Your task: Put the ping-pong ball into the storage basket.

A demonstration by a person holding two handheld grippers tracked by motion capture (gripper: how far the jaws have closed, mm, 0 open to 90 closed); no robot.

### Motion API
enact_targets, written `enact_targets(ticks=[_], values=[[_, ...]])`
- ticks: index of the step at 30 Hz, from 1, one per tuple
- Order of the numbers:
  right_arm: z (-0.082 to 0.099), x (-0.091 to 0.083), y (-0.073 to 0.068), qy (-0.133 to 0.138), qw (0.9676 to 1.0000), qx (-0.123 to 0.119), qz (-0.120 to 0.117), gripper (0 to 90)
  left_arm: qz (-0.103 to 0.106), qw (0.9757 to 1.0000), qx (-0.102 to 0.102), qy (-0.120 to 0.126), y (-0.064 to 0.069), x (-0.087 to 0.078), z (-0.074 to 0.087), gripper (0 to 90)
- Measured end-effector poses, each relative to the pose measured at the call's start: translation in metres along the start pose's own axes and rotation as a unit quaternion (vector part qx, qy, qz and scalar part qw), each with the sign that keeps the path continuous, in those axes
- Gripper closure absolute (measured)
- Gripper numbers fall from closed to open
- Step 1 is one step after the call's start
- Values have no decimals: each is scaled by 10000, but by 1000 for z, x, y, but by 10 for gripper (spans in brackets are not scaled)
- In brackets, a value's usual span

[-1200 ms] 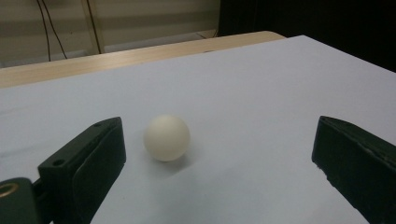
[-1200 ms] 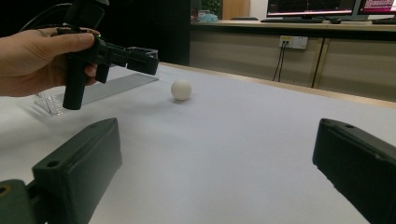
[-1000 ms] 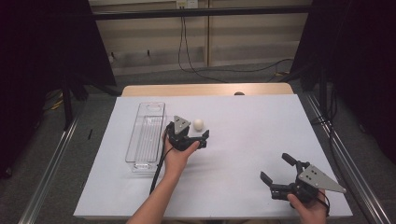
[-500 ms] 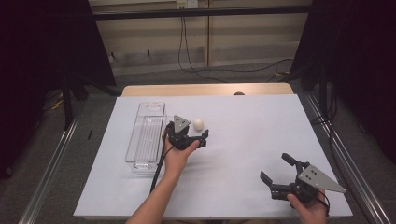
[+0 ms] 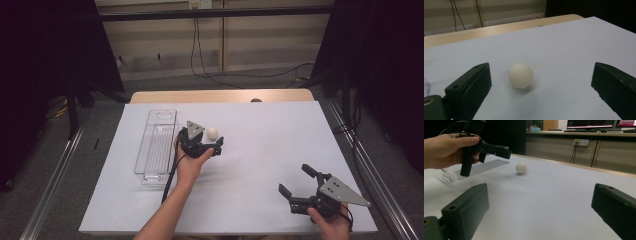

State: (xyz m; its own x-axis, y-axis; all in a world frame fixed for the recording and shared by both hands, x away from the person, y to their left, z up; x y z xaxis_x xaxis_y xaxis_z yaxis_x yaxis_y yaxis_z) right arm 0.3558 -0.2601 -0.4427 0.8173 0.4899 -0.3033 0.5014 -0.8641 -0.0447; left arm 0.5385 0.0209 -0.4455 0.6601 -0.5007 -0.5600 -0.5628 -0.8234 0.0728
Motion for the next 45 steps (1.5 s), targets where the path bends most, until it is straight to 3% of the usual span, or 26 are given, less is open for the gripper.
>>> enact_targets(ticks=[45], values=[[0,0,0,4,10000,-30,-32,9,-117,9998,-100,-128,-6,15,-9,26]])
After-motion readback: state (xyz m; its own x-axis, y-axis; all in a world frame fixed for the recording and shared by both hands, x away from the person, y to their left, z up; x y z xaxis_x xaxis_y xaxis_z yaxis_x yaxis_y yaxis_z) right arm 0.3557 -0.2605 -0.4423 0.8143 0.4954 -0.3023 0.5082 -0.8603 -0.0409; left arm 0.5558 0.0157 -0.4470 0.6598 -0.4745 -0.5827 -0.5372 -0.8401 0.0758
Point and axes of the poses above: each handheld gripper's, and its own axes: x roughly forward along the jaws, z roughly out of its underside, y roughly to its right, the point moved 5 cm from there along x, roughly forward along the jaws, and after that the axes turned 9 degrees about -y, right-handed, at the moved point
